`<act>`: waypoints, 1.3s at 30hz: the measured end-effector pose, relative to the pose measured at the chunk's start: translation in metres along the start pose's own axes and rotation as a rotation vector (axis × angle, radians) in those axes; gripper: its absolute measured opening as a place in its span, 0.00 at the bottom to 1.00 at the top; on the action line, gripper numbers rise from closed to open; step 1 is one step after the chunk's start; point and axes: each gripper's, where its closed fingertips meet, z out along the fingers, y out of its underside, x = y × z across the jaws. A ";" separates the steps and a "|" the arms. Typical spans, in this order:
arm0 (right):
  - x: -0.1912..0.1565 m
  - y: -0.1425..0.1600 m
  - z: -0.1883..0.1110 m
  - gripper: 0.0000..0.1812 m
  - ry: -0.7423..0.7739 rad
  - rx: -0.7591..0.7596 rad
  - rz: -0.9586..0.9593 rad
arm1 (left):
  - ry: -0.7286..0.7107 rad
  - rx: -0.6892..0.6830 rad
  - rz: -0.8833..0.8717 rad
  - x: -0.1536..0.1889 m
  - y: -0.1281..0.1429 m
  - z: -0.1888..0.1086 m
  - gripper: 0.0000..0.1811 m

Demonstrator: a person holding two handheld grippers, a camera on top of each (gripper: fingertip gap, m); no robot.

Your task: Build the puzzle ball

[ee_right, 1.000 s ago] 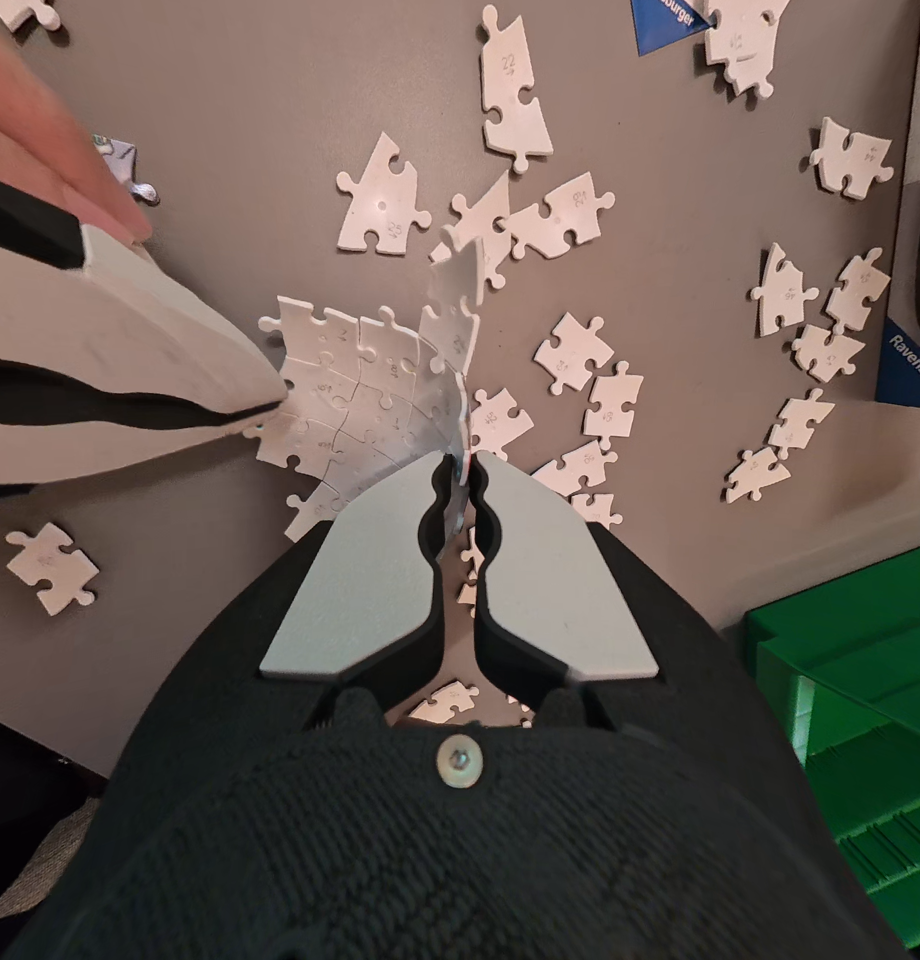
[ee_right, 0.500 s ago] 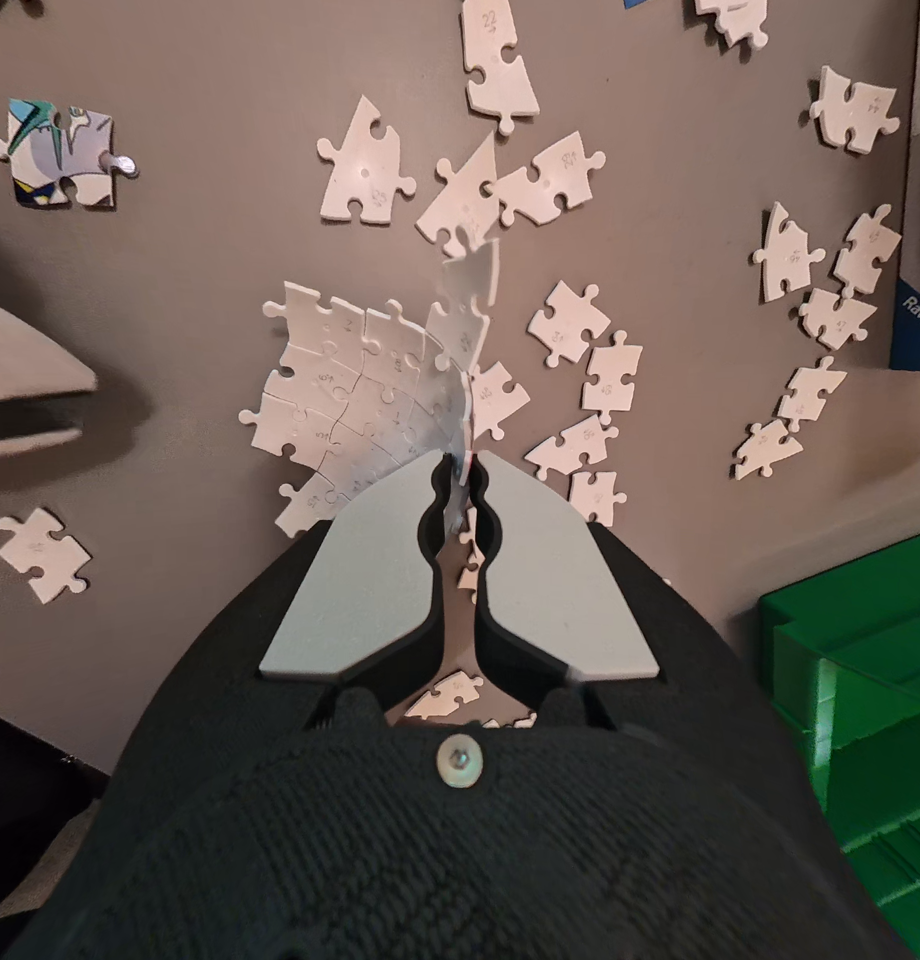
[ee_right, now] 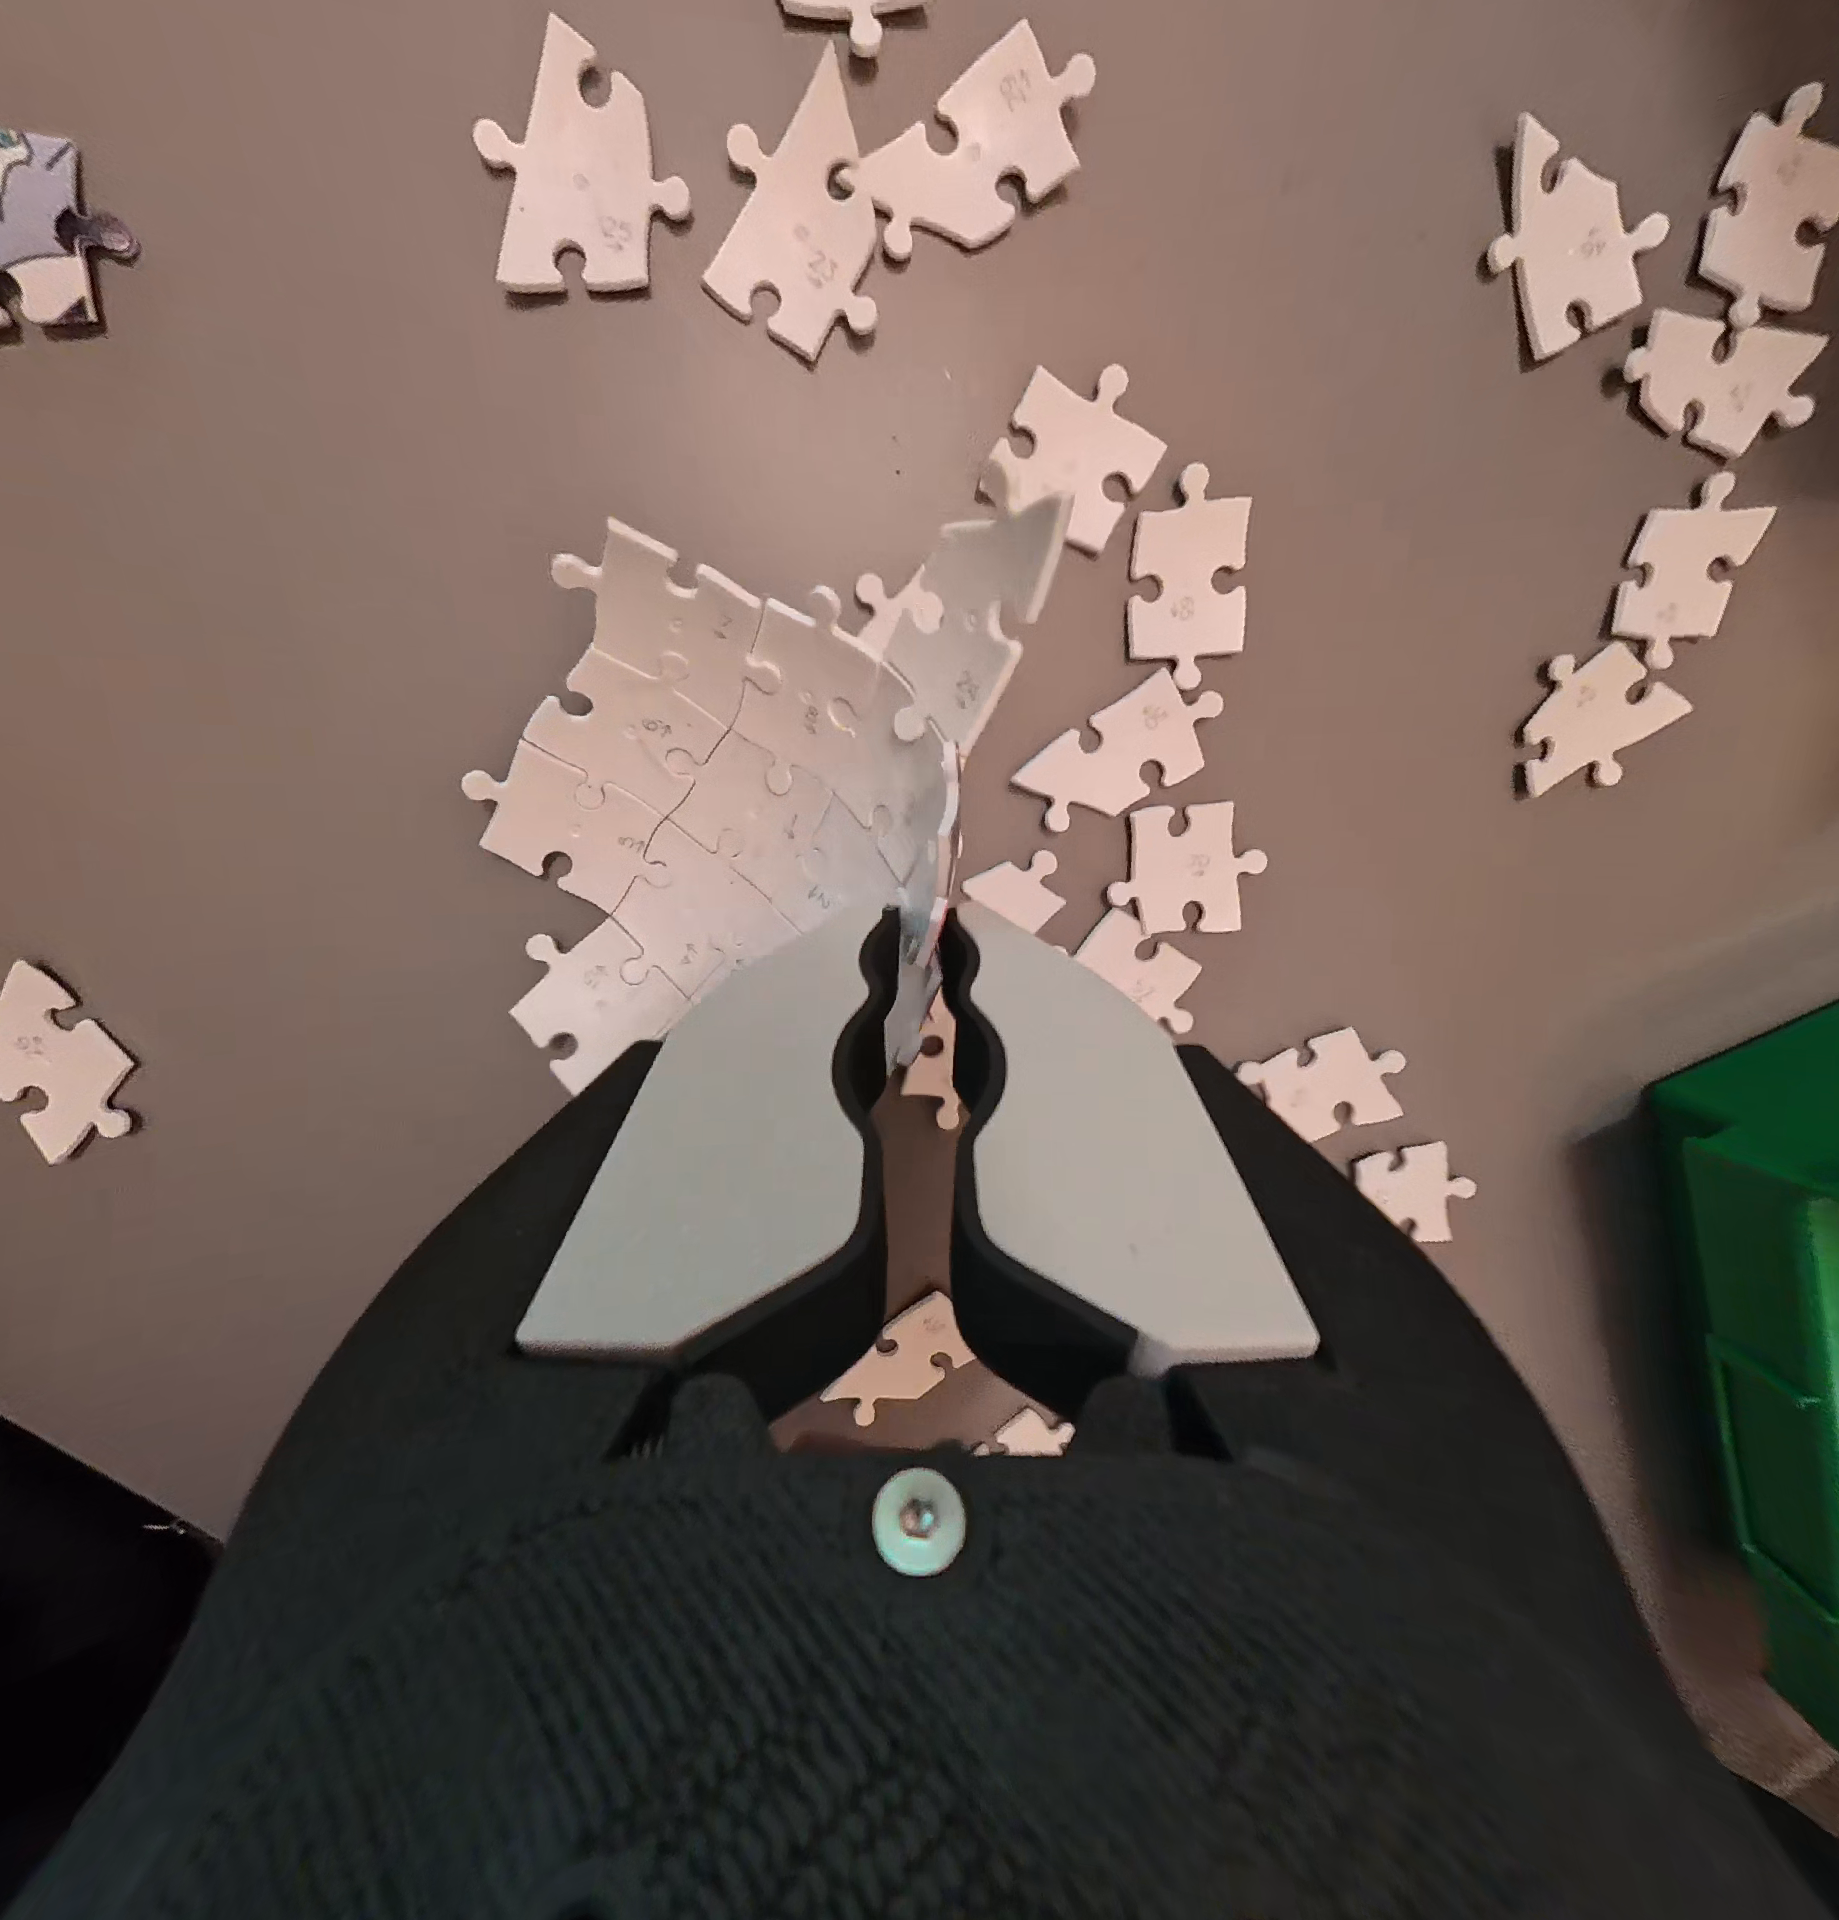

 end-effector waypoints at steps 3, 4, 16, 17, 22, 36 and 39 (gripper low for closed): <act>0.001 0.003 -0.001 0.04 -0.011 0.012 0.018 | -0.021 0.009 -0.055 -0.012 -0.002 -0.001 0.11; 0.002 0.003 -0.002 0.04 -0.012 0.015 0.019 | -0.026 0.014 -0.072 -0.015 -0.003 -0.001 0.12; 0.003 0.008 -0.004 0.03 -0.024 0.033 0.040 | -0.288 0.009 -0.368 -0.095 0.036 -0.043 0.12; 0.004 0.008 -0.004 0.03 -0.025 0.032 0.044 | -0.314 0.004 -0.400 -0.103 0.043 -0.048 0.12; 0.004 0.009 -0.004 0.03 -0.024 0.035 0.049 | -0.355 -0.018 -0.475 -0.117 0.069 -0.065 0.12; 0.004 0.015 -0.003 0.04 -0.022 0.020 0.073 | -0.263 -0.015 -0.360 -0.094 0.065 -0.057 0.12; 0.004 0.015 -0.003 0.04 -0.024 0.021 0.076 | -0.221 -0.026 -0.287 -0.082 0.058 -0.052 0.12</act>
